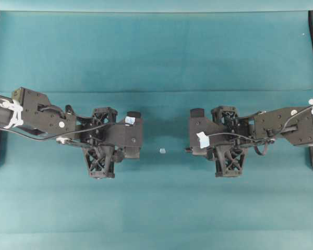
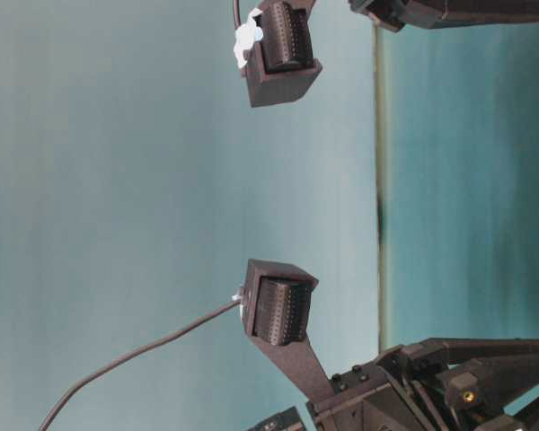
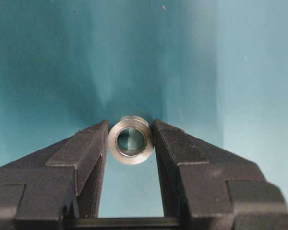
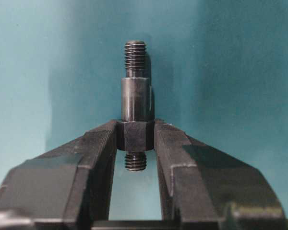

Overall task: Insert the washer onto the shaft with both hands.
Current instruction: 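Close left gripper on washer and right gripper on shaft collar, then lift both parts and bring them toward each other mid-air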

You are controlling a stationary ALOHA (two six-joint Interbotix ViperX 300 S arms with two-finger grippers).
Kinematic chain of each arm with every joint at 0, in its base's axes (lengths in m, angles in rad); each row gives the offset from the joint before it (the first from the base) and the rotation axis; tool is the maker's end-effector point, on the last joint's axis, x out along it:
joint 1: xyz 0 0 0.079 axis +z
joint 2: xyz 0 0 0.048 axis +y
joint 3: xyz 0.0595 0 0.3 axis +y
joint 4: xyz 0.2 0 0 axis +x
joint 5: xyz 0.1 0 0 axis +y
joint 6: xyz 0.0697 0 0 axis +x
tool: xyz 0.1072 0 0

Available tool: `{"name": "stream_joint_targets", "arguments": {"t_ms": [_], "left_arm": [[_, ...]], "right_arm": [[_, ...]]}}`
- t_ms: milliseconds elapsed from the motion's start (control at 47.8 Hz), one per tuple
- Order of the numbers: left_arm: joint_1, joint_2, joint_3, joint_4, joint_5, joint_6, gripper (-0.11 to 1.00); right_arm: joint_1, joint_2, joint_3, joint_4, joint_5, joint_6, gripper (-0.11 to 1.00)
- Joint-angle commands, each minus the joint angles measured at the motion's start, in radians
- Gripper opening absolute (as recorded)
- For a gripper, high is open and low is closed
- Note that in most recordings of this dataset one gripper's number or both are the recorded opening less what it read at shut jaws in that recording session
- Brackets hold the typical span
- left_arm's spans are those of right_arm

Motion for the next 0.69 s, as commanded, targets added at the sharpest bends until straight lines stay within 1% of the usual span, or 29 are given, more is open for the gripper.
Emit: {"name": "stream_joint_targets", "arguments": {"t_ms": [0, 105, 293, 503, 628, 670], "left_arm": [[-0.002, -0.011, -0.006, 0.002, -0.005, -0.002, 0.37], [-0.002, -0.018, -0.003, 0.002, -0.005, -0.002, 0.37], [0.009, -0.072, 0.008, 0.002, -0.006, -0.002, 0.37], [0.014, -0.175, 0.037, 0.002, -0.015, -0.002, 0.37], [0.009, -0.242, 0.072, 0.002, -0.074, -0.002, 0.37], [0.009, -0.268, 0.091, 0.002, -0.115, -0.003, 0.37]], "right_arm": [[-0.017, 0.002, -0.005, -0.003, -0.002, 0.005, 0.0], [-0.018, -0.011, -0.002, -0.003, -0.011, 0.009, 0.0], [-0.021, -0.064, 0.002, -0.003, -0.031, 0.015, 0.0], [-0.023, -0.126, 0.003, 0.005, -0.034, 0.017, 0.0], [-0.021, -0.16, 0.005, 0.018, -0.049, 0.017, 0.0], [-0.023, -0.17, 0.005, 0.02, -0.057, 0.017, 0.0]]}}
